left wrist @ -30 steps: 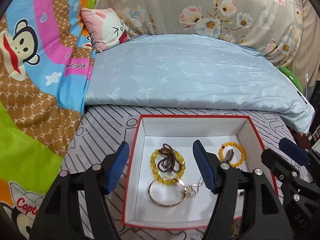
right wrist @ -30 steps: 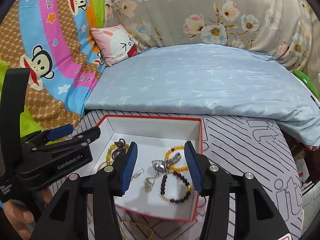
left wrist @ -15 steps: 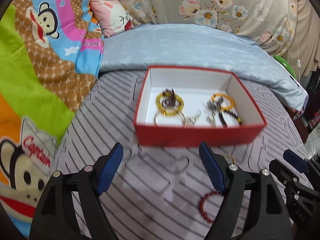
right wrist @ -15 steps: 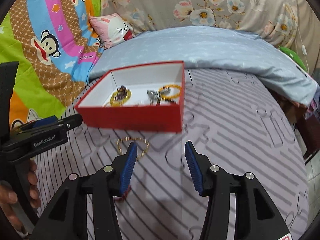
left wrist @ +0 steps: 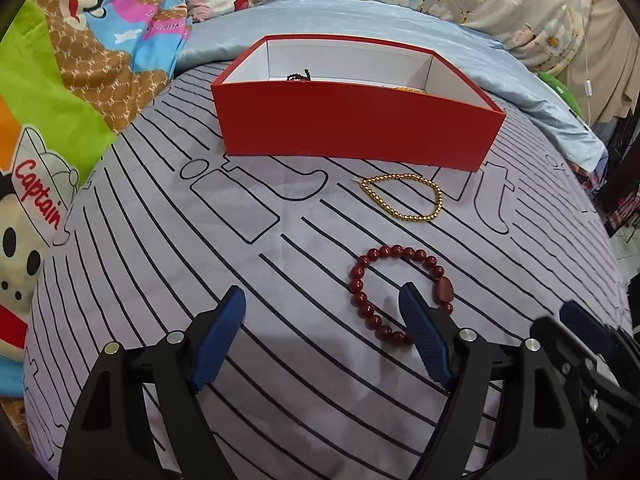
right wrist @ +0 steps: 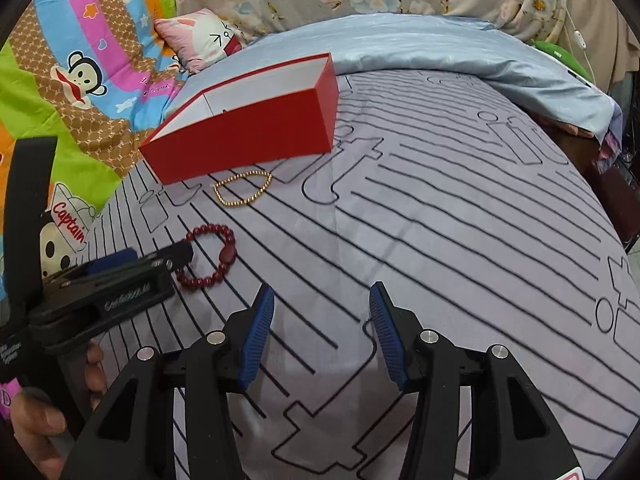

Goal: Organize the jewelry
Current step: 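Withdraw both tools toward the red bead bracelet and gold bead chain, then grasp the red bead bracelet with the left tool while the right grasps the gold bead chain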

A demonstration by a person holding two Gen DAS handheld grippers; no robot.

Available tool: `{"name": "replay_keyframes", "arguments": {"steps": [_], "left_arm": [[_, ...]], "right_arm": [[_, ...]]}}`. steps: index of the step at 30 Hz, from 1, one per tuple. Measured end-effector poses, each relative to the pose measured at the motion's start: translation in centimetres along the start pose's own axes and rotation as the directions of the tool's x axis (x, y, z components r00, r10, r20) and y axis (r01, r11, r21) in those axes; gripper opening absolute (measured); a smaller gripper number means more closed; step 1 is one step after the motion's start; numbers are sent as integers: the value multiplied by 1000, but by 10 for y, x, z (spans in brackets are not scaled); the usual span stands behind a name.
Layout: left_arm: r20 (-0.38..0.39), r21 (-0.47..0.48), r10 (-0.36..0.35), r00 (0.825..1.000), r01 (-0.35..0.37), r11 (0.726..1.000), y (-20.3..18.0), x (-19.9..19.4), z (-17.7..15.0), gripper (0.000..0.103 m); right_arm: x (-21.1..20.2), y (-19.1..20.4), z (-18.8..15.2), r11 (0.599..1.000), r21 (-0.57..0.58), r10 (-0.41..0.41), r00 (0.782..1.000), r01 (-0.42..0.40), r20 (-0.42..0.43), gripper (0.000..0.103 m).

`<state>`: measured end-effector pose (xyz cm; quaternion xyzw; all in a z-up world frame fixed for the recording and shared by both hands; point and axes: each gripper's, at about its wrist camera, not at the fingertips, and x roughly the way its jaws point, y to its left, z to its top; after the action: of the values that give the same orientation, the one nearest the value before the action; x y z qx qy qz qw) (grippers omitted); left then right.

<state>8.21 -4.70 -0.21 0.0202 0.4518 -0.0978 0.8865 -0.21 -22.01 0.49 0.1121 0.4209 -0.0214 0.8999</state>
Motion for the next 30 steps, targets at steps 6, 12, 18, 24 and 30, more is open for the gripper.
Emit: {"name": "replay_keyframes", "arguments": {"steps": [6, 12, 18, 24, 30], "left_arm": [[15, 22, 26, 1000, -26, 999, -6, 8, 2, 53], [34, 48, 10, 999, -12, 999, -8, 7, 2, 7], [27, -16, -25, 999, 25, 1000, 16, 1, 5, 7], [21, -65, 3, 1000, -2, 998, 43, 0, -2, 7], [47, -67, 19, 999, -16, 998, 47, 0, -7, 7]], "right_arm": [[1, 2, -4, 1000, 8, 17, 1000, -16, -8, 50], [5, 7, 3, 999, 5, 42, 999, -42, -13, 50], [13, 21, 23, 997, -15, 80, 997, -80, -11, 49], [38, 34, 53, 997, -23, 80, 997, -80, -16, 33], [65, 44, 71, 997, -12, 72, 997, -73, -39, 27]]}}
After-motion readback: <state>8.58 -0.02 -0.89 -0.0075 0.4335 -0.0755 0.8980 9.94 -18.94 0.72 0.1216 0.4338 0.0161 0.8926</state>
